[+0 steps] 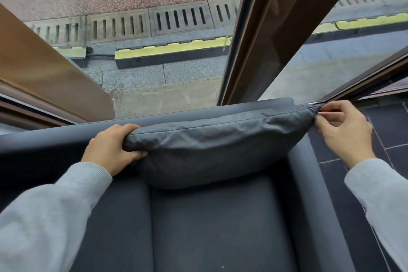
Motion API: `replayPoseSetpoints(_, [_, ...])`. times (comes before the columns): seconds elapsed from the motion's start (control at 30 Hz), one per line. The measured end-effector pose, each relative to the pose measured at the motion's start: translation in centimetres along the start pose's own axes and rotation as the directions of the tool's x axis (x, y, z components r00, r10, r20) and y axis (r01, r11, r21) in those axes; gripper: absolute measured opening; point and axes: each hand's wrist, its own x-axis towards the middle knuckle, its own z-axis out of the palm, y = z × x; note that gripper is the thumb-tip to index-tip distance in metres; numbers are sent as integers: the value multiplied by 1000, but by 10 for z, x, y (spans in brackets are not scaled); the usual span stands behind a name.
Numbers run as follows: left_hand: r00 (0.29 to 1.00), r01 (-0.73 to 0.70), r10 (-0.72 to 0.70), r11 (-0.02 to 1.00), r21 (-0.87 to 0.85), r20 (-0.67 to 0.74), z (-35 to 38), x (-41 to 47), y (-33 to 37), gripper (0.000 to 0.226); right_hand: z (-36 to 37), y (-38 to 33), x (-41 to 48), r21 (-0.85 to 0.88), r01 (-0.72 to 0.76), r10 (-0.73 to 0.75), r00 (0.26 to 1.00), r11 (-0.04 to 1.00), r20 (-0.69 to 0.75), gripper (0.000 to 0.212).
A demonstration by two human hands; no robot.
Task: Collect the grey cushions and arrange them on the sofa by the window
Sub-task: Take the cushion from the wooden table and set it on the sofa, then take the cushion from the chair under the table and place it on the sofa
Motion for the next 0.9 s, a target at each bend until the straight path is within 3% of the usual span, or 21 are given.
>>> replayPoseSetpoints(0.1, [1000, -9, 9, 999, 31, 4, -1, -1, 1, 56, 0, 1, -11, -31, -34, 33, 999, 999, -36, 9])
replayPoseSetpoints(0.17, [999, -35, 35, 986, 163, -1, -3, 1, 4, 69, 3, -3, -17, -88, -41, 44, 999, 995, 30, 6])
replayPoseSetpoints(0.27, [986, -102, 43, 916, 389, 158, -5, 1, 28, 110, -1, -2, -31, -180, 1, 31, 984, 984, 177, 46])
replayPoseSetpoints(0.37, [967, -196, 108, 896, 399, 233, -7, -3, 77, 116, -17, -6, -50, -412, 181, -26, 935, 893, 353, 84])
replayPoseSetpoints(0.47, [959, -262, 197, 887, 381, 202, -6, -14, 142, 113, -50, -8, -70, -581, 205, 0, 943, 788, 334, 92])
replayPoseSetpoints(0.5, [940, -334, 275, 855, 397, 200, -4, -26, 179, 112, -82, -5, -83, -605, 141, 39, 961, 784, 274, 93])
replayPoseSetpoints(0.57, [919, -393, 328, 815, 427, 219, 3, -37, 219, 109, -106, -9, -98, -593, 91, 76, 965, 800, 251, 95])
replayPoseSetpoints(0.63, [865, -501, 454, 761, 412, 214, 8, -77, 298, 109, -184, 8, -134, -594, -7, 122, 981, 804, 153, 98])
replayPoseSetpoints(0.9, [734, -676, 630, 646, 354, 253, 9, -240, 498, 104, -376, 94, -257, -571, -197, 229, 973, 797, -17, 102])
